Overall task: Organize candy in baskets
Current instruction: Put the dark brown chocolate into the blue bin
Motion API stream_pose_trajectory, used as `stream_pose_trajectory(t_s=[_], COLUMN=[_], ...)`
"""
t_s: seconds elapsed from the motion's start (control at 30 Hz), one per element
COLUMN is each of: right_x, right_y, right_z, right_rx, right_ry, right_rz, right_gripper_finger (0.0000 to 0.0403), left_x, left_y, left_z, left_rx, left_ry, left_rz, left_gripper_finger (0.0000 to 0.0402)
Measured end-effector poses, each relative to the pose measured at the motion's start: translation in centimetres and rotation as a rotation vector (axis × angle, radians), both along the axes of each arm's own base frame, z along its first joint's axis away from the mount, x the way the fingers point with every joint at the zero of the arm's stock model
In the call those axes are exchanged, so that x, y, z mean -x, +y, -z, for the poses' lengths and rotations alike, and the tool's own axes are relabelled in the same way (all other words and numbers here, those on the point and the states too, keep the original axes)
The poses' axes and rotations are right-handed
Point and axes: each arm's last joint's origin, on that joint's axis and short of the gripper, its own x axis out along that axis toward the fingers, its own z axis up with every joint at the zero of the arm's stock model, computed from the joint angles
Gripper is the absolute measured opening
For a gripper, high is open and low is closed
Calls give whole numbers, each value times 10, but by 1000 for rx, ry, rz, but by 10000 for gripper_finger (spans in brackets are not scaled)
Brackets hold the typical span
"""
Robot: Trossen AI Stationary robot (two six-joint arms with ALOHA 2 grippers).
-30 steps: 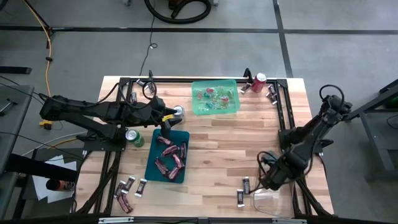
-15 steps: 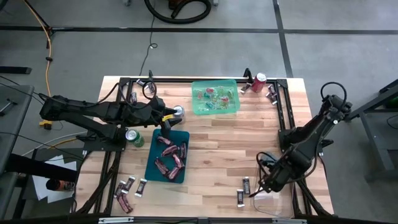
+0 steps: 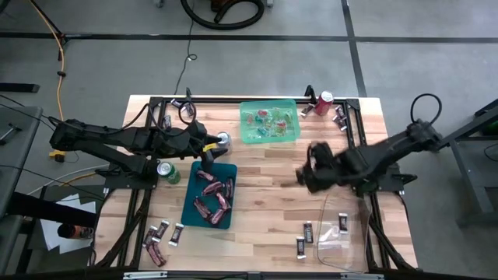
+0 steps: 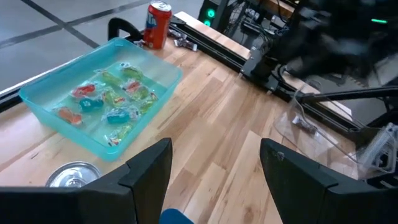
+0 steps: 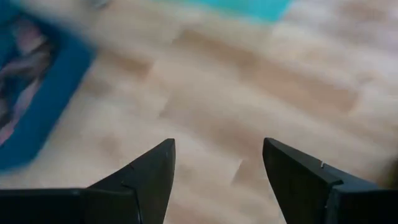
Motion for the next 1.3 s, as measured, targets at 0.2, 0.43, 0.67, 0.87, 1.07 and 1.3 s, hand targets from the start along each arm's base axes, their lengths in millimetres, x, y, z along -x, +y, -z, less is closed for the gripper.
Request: stream_pose_trajectory(t_s=[0.2,0.43,0.67,0.87,1.07,1.3], right_x=[-2,18,42,60,74,85], right_y=[-69,-144,-202,-234,-237,-234], right_z=[32,57,70,91,112,133], right_rx=[43,-21,-45,-38,-48,-39], right_ry=[182,318,276,161,106,25], right_rz=[207,444,692,870,1094,1343], right_gripper_finger=[238,238,238,238,238,238], left_x=[0,13,28,25,25,22], left_y=[-2,-2,16,47,87,136], left_z=[0,-6,-20,-19,-11,-3], left_rx=[35,-35,-146,-161,-101,-101], left_ry=[6,19,-38,-26,9,-3], left_rz=[74,184,52,-109,-236,-228], left_gripper_finger=[230,230,230,230,230,230])
